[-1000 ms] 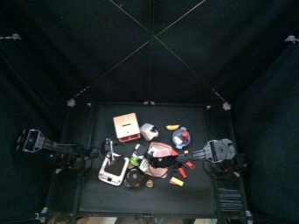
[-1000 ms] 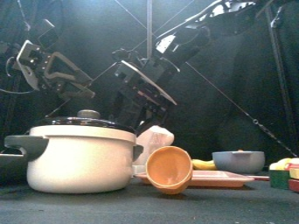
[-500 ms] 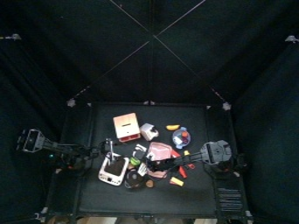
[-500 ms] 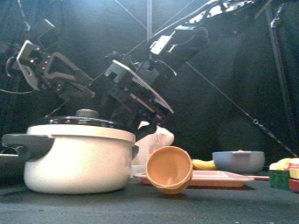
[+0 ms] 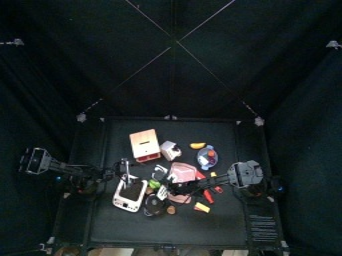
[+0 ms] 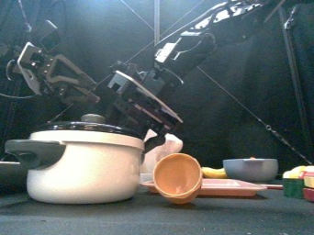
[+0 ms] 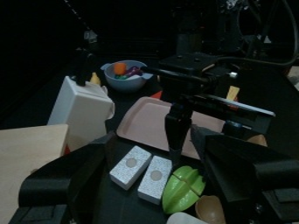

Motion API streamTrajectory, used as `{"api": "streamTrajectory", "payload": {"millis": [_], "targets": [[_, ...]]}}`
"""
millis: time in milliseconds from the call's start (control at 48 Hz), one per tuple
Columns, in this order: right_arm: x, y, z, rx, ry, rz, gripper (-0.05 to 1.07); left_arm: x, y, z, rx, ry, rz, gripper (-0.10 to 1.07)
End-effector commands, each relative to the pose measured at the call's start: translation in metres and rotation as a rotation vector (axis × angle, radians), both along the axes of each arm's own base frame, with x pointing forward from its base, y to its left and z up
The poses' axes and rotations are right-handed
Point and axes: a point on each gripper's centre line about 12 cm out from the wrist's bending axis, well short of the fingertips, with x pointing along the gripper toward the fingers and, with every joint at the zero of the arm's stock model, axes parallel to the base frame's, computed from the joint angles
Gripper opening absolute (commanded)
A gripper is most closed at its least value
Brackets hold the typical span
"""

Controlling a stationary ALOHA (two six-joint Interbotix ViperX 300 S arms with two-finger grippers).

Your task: Grab starfruit

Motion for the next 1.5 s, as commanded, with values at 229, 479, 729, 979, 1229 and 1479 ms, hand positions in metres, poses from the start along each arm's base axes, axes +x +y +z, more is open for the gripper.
{"api": "streamTrajectory", "payload": {"millis": [229, 479, 729, 979, 1229, 1479], "targets": [[0.005, -0.003, 0.011, 0.017, -0.03, -0.015, 0.89, 0.002, 0.0, 0.004, 0.002, -0.013, -0.001, 1.0], [0.008, -0.007, 0.009, 0.013, -0.031, -0.019, 0.86, 0.002, 0.0, 0.004, 0.002, -0.013, -0.001, 1.0], [0.008, -0.007, 0.008, 0.008, -0.025, -0.023, 0.75, 0.002, 0.0, 0.004, 0.003, -0.013, -0.002, 1.0], [0.005, -0.008, 0.017, -0.024, -0.016, -0.033, 0.7, 0.002, 0.0, 0.004, 0.003, -0.013, -0.002, 1.0], [0.001, -0.009, 0.035, -0.049, -0.027, -0.046, 0.7, 0.002, 0.0, 0.004, 0.002, -0.013, -0.001, 1.0], [0.0, -0.005, 0.042, -0.066, -0.036, -0.032, 0.7, 0.002, 0.0, 0.004, 0.002, -0.013, -0.001, 1.0]]}}
